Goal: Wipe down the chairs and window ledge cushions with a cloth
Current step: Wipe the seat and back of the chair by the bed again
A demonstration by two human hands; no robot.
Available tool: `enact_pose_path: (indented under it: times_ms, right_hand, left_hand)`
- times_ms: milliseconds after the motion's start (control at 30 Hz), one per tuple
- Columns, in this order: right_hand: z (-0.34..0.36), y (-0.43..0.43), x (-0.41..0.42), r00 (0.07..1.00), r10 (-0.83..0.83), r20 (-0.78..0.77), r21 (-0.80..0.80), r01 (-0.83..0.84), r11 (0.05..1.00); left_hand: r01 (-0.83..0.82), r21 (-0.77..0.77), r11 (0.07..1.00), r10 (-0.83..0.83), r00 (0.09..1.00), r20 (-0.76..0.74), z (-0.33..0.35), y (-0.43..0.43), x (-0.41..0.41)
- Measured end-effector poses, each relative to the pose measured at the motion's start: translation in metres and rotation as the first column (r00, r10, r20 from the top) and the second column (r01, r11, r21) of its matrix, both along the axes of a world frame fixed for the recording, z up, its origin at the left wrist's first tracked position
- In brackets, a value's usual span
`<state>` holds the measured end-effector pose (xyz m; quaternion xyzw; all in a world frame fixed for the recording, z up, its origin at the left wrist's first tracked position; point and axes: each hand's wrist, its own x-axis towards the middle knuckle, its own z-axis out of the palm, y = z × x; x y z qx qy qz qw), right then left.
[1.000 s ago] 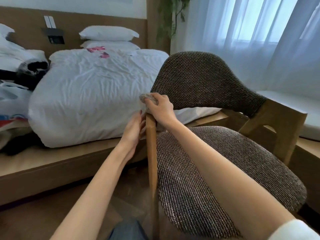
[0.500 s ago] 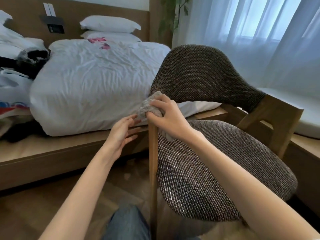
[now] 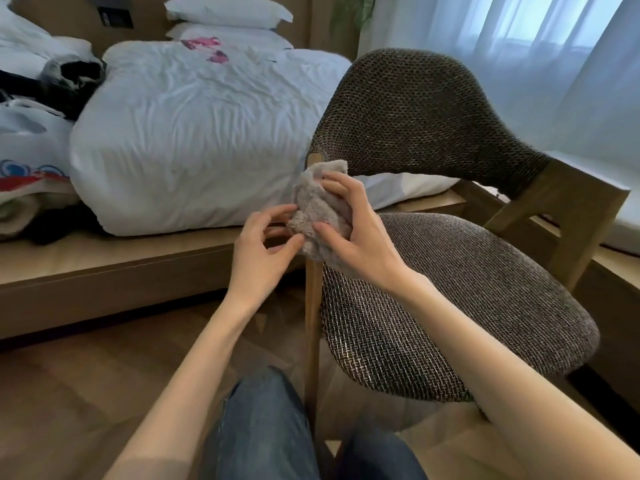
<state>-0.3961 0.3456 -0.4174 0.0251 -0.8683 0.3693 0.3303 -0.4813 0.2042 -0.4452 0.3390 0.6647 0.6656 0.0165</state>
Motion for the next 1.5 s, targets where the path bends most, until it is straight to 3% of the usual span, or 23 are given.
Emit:
enact_pose_path:
  times_ms: [133,233,333,533,733,867,1000,1067,1133,1233,1367,1500]
  right_hand:
    - [-0.027,-0.014,0.008,0.977,-0.178,-0.115,-0.191,0.154,0.969]
    - [-0.047,-0.019,0.014,0.967,-0.243,-0.073,-0.243,0.219,0.945]
    - [-0.064,-0.016,0.023,0.972,-0.233,0.017,-0.25,0.23,0.94]
    - [-0.08,-0.019,0.03,0.968,-0.225,0.108,-0.234,0.245,0.941]
    - [-0.056,-0.022,0.023,0.968,-0.25,-0.005,-0.236,0.242,0.941]
    - [-0.005,-0.018,0.006,0.978,-0.173,-0.118,-0.285,0.133,0.949]
    - [0.035,-0.004,-0.002,0.993,-0.006,-0.117,-0.324,-0.032,0.946]
    - [0.047,-0.004,-0.003,0.991,0.001,-0.135,-0.29,-0.04,0.956]
    - [0.054,-0.007,-0.004,0.989,-0.001,-0.146,-0.296,-0.042,0.954]
    - [0.061,-0.01,-0.008,0.994,-0.054,-0.092,-0.284,0.025,0.958]
    - [0.066,-0.011,-0.012,0.995,-0.002,0.101,-0.297,0.032,0.954]
    - [0.065,-0.018,-0.018,0.986,0.021,0.167,-0.212,0.015,0.977]
  left_hand:
    - [-0.057,-0.001,0.998,0.057,0.998,-0.004,-0.014,0.004,0.003]
    - [-0.081,-0.048,0.996,0.078,0.995,-0.061,-0.027,-0.001,0.004]
    - [-0.078,-0.11,0.991,0.07,0.995,-0.07,-0.046,-0.005,0.009]
    - [-0.08,-0.095,0.992,0.08,0.997,-0.002,-0.073,-0.007,0.025]
    - [-0.116,-0.006,0.993,0.116,0.993,0.031,-0.047,-0.001,0.025]
    - [-0.114,0.193,0.975,0.107,0.993,0.044,-0.002,0.009,0.017]
    - [-0.038,0.241,0.97,0.029,0.999,0.04,0.033,0.011,0.001]
    - [0.034,0.256,0.966,-0.036,0.999,0.002,0.04,0.007,-0.004]
    - [0.007,0.247,0.969,-0.009,1.0,0.007,0.042,0.001,-0.008]
    - [-0.122,0.236,0.964,0.109,0.992,0.069,0.039,-0.012,-0.015]
    - [-0.241,0.175,0.955,0.224,0.969,0.108,0.025,-0.037,-0.028]
    - [-0.246,0.066,0.967,0.247,0.969,0.003,0.014,-0.061,-0.045]
